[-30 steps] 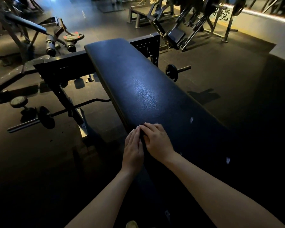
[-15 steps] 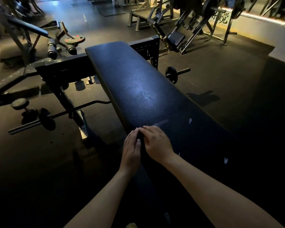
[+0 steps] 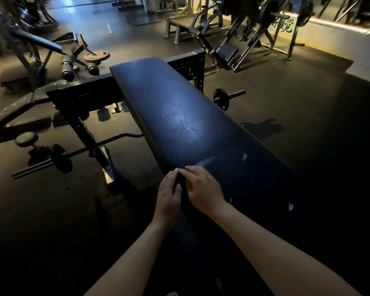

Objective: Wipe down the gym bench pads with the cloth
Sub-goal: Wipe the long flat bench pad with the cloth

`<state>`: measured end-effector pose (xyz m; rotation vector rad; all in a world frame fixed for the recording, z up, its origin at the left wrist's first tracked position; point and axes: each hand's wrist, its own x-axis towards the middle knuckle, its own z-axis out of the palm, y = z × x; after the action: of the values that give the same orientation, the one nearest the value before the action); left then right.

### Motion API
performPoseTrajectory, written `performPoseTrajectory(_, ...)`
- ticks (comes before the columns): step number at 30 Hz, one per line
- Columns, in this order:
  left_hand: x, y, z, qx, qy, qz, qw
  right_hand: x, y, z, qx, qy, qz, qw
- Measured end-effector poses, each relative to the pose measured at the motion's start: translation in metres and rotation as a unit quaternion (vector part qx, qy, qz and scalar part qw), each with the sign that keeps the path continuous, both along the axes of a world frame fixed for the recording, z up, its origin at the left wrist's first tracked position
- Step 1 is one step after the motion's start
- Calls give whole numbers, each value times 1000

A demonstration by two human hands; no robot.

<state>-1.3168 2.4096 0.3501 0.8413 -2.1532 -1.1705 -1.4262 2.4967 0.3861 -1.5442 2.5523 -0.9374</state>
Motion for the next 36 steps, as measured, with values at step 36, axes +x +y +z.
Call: performPoseTrajectory(36,-30,-35,10,-64,-30,42,997,-20,-41,8,28,7,10,1000)
